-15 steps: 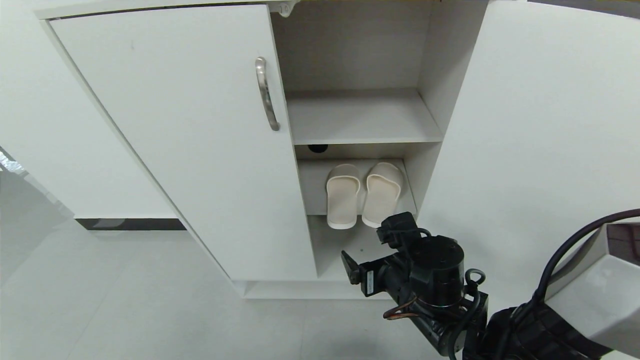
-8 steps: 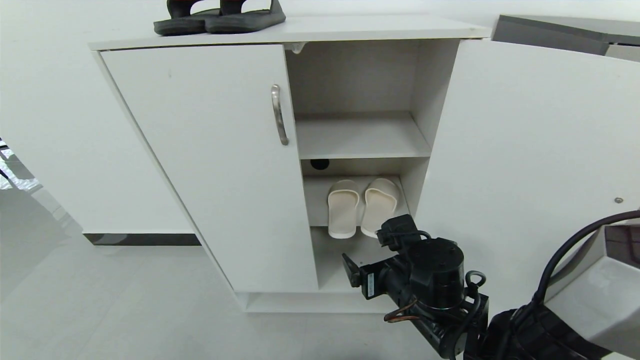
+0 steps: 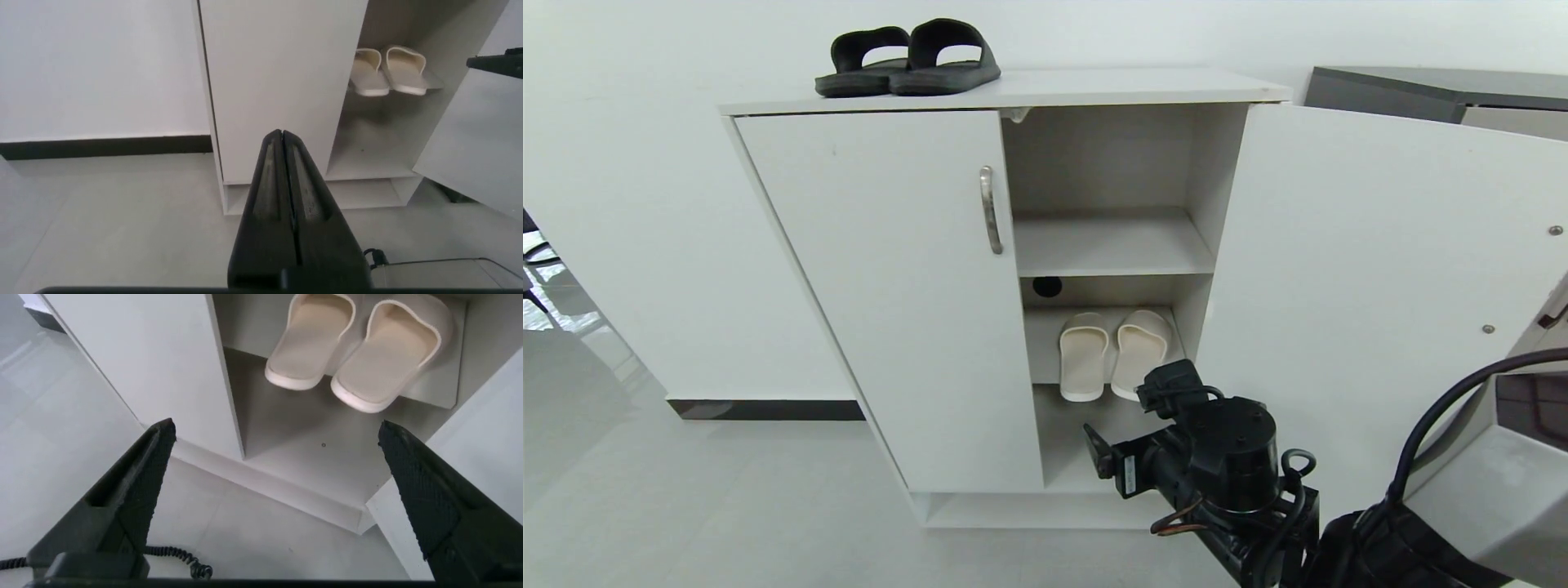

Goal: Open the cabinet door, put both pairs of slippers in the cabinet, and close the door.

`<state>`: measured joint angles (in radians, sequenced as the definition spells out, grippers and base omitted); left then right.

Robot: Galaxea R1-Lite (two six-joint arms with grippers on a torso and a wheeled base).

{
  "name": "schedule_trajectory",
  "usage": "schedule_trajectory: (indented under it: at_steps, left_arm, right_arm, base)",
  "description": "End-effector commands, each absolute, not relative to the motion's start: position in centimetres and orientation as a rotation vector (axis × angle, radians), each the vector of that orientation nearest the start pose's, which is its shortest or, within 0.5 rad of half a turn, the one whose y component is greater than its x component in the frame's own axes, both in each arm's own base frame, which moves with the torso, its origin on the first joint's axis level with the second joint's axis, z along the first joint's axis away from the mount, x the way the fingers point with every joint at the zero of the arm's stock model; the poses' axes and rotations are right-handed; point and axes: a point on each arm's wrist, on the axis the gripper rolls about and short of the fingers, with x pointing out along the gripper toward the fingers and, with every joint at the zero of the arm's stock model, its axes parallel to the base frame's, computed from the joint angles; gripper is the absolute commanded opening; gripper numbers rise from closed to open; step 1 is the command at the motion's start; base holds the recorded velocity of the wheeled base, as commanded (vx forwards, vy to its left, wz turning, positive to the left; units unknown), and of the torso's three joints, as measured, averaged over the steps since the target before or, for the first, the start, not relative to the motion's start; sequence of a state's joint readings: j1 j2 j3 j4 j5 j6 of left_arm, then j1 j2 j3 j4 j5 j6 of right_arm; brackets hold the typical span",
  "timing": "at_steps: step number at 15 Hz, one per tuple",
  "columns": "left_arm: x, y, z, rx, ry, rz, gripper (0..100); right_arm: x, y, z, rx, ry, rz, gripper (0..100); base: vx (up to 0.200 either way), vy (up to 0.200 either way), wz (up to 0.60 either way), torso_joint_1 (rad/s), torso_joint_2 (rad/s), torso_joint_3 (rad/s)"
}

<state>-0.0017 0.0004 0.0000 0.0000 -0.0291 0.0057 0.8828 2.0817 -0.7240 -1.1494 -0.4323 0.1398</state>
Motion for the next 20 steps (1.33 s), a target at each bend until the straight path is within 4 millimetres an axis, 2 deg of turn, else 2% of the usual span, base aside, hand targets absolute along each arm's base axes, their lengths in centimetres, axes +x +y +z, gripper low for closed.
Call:
schedule_trajectory:
  at_steps: [1, 2, 20]
  left_arm:
    - [-2.28, -0.06, 7.55, 0.006, 0.000, -0.031, 0]
    - [-2.28, -0.06, 7.55, 0.006, 0.000, -0.031, 0]
    - [-2.28, -0.06, 7.55, 0.008, 0.000, -0.031, 0]
  right_arm:
    - [23.38, 27.01, 8.03, -0.001, 0.209, 0.435, 100]
    - [23.39, 27.02, 7.97, -0.002, 0.211, 0.437, 100]
    - [23.05, 26.70, 7.76, -0.004, 0.207, 0.468, 100]
  base:
    - [0.000, 0.000, 0.00, 0.000, 0.00, 0.000]
    - [0.000, 0.000, 0.00, 0.000, 0.00, 0.000]
    - [0.000, 0.200, 0.00, 0.004, 0.00, 0.009]
